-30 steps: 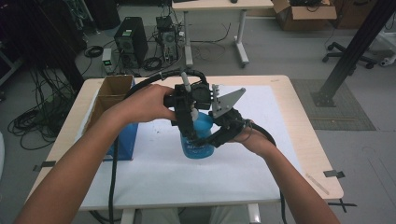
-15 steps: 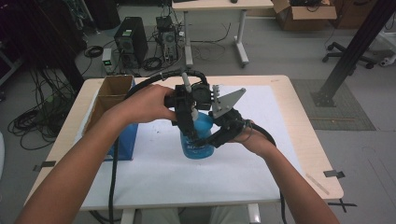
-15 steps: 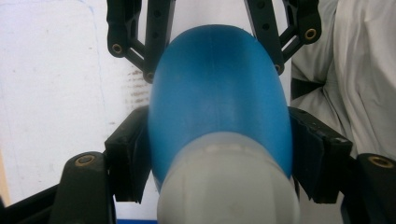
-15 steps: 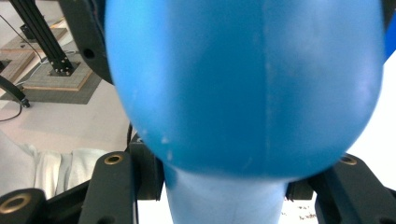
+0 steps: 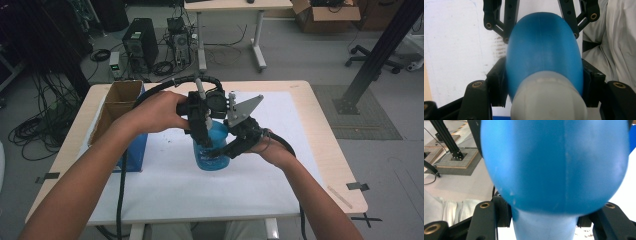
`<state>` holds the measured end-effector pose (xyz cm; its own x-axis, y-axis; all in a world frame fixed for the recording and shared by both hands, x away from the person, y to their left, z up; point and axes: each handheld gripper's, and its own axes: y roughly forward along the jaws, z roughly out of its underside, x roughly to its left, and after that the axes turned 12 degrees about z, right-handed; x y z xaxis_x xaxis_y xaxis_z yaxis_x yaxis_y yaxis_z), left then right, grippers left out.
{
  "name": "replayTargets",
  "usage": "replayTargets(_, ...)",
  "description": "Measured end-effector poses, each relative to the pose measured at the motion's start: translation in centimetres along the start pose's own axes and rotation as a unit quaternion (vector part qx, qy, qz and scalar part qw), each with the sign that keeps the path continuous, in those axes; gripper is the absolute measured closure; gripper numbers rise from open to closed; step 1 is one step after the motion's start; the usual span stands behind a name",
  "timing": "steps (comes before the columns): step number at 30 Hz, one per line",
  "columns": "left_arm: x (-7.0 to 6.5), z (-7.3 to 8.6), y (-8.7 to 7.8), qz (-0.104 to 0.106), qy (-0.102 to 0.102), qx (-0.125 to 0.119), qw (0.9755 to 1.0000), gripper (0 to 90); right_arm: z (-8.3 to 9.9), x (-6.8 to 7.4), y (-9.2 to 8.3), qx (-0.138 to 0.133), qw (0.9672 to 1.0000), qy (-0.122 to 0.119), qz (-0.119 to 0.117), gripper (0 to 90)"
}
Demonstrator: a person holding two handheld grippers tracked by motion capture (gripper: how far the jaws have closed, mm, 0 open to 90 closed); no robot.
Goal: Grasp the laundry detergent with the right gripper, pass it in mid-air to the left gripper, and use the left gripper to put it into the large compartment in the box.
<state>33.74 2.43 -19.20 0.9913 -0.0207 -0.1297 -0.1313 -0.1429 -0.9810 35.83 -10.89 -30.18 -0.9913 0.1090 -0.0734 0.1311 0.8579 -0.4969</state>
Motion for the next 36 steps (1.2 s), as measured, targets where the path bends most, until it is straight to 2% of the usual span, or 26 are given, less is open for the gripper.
replayTargets(4,0.0,-0.1,0.0,-0.004,-0.006,0.004,1.0000,37.6,0.0,0.0,0.1,0.000,1.0000,-0.003,0.001,42.2)
replayTargets(6,0.0,-0.1,-0.1,-0.009,-0.013,0.005,0.9999,37.7,0.0,-0.1,0.0,-0.007,0.9999,0.014,0.000,27.0)
replayTargets(8,0.1,0.0,-0.4,-0.015,-0.023,0.006,0.9996,37.7,0.3,-0.2,-0.2,-0.003,0.9997,0.021,0.014,16.4)
replayTargets(12,0.6,0.6,-1.3,-0.026,-0.049,0.007,0.9985,37.7,1.5,-0.5,-1.2,0.022,0.9989,0.034,0.026,9.3)
replayTargets(15,1.0,1.1,-1.8,-0.034,-0.075,0.010,0.9965,37.7,2.4,-0.9,-2.2,0.057,0.9965,0.042,0.045,6.5)
replayTargets(18,1.5,1.6,-2.5,-0.042,-0.105,0.013,0.9936,37.7,3.2,-1.2,-3.4,0.078,0.9936,0.046,0.068,6.2)
replayTargets(21,1.9,2.0,-3.3,-0.053,-0.129,0.008,0.9902,37.7,3.6,-1.6,-4.7,0.100,0.9894,0.047,0.094,4.8)
replayTargets(24,2.4,2.3,-4.3,-0.058,-0.162,0.004,0.9851,37.7,3.9,-2.0,-6.3,0.115,0.9852,0.053,0.116,4.3)
replayTargets(27,2.9,2.6,-5.4,-0.064,-0.194,-0.005,0.9789,37.7,3.9,-2.5,-7.8,0.124,0.9820,0.054,0.132,4.2)
replayTargets(30,3.4,3.1,-6.7,-0.072,-0.228,-0.014,0.9708,37.7,3.8,-3.0,-9.1,0.133,0.9789,0.057,0.144,4.0)
replayTargets(31,3.5,3.2,-6.9,-0.075,-0.235,-0.018,0.9690,37.7,3.7,-3.2,-9.7,0.136,0.9779,0.059,0.147,4.1)
replayTargets(33,3.8,3.7,-7.7,-0.082,-0.258,-0.021,0.9625,37.7,3.6,-3.5,-10.3,0.142,0.9765,0.058,0.151,4.3)
replayTargets(34,3.9,3.9,-7.9,-0.084,-0.265,-0.023,0.9604,37.7,3.5,-3.7,-10.7,0.152,0.9746,0.052,0.156,4.3)
replayTargets(36,4.1,4.4,-8.6,-0.085,-0.284,-0.027,0.9546,37.6,3.4,-4.1,-11.3,0.168,0.9709,0.046,0.164,4.2)
